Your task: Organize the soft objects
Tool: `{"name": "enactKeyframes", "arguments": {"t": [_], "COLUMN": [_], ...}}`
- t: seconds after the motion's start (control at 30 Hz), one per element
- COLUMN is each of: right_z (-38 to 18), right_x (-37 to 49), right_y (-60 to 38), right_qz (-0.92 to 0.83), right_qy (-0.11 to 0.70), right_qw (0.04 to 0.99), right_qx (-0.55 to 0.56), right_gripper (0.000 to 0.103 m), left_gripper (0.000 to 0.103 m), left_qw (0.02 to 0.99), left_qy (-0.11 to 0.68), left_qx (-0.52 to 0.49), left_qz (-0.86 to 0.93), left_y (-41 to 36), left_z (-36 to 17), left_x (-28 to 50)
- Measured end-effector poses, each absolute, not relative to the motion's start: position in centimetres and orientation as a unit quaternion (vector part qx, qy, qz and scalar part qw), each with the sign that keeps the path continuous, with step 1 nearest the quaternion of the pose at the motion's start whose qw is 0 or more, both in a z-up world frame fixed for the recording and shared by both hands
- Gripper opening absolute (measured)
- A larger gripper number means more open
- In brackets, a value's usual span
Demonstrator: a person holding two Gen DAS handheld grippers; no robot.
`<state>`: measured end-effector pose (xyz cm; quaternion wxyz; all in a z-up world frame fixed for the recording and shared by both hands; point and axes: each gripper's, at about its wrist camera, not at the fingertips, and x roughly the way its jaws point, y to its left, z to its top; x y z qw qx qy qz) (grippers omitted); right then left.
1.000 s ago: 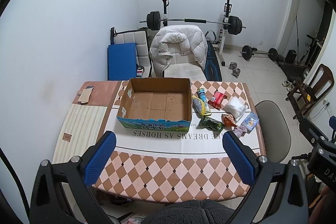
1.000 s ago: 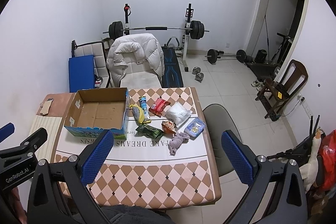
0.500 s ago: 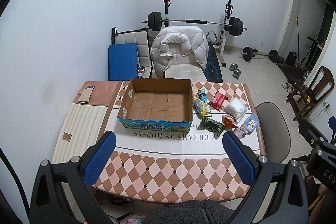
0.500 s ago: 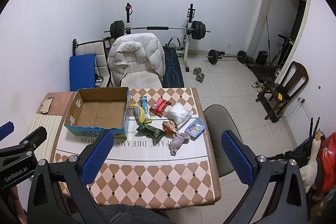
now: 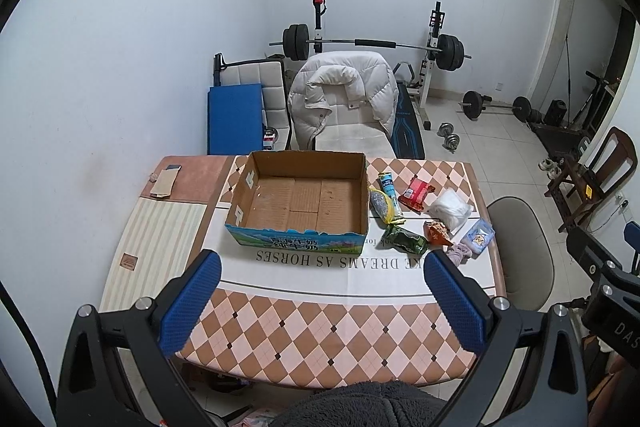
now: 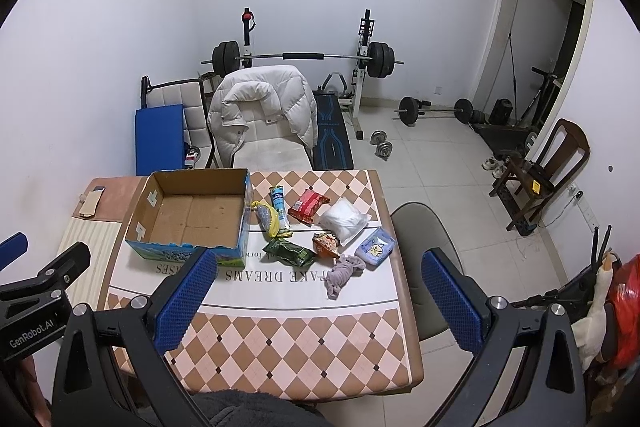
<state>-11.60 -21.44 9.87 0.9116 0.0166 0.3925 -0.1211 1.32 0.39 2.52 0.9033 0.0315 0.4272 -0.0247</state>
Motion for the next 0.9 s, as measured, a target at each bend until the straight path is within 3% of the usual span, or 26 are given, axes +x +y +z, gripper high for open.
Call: {"name": "enactKeyframes", "arguments": {"t": [0.9], "right_z": [9.2], "right_x": [-10.4], "right_y": [-21.6], "right_qz": [-0.114], "right_qy": [0.397], "right_qw": [0.909], "right_qx": [0.043], "right_gripper": [0.103], "left_gripper": [0.103], "left_qw": [0.905], "left_qy": [0.422], "left_qx": [0.029], "left_qz": [-0.029], "left_y": [0.7], "left_z": [2.6], "left_x": [1.6]}}
